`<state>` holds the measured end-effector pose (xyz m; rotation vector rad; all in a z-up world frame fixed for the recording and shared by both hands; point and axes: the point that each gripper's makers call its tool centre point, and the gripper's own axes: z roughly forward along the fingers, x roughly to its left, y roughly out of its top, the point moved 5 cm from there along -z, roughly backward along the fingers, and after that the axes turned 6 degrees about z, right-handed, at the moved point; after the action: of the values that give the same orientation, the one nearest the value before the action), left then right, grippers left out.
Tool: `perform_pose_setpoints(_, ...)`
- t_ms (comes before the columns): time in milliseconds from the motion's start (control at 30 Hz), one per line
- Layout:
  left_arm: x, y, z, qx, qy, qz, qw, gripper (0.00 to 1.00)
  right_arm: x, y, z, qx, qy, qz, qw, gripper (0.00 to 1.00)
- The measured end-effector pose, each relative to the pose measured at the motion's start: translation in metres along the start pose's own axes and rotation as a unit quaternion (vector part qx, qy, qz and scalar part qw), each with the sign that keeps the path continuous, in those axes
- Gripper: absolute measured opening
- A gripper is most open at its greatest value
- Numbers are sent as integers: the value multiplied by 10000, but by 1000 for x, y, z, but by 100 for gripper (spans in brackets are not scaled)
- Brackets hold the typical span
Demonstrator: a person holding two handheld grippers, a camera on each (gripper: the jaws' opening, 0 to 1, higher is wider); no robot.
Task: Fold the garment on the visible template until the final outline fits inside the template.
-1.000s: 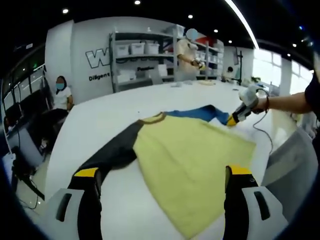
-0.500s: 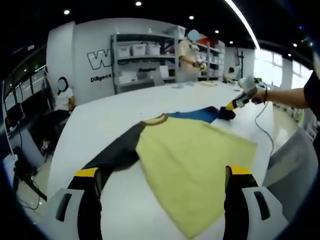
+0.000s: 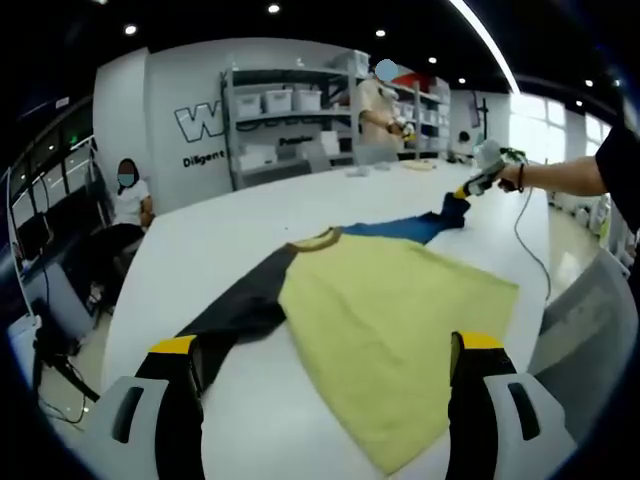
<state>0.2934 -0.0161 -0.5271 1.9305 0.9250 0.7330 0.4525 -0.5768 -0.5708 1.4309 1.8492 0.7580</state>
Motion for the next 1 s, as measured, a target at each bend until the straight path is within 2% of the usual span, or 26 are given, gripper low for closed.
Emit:
perform_pose_setpoints(133,2,-1,0,20,43,-6,10000,99,-11,-4,6,83,-106,87,9999,0)
perform_pose_setpoints(333,4,-3,3,70,68,-45,9999,99,-30,-22,16,314,-308,321,9985,0)
perform_pose_setpoints(467,5,-4,3,91,89,-52,9999,99,-42,-32,17,515,-508,197,9972,0)
perform_pose_setpoints(700,5,-8,1,191,133,-65,9997,99,-59,-45,23,658,-670,161,9955,0)
perform_pose_setpoints(800,4,-9,2,225,135,-58,9996,99,-68,-54,24,702,-859,543,9923,0)
perform_pose_setpoints(1000,3,-5,3,191,159,-18,9997,99,-76,-64,20,713,-1035,684,9897,0)
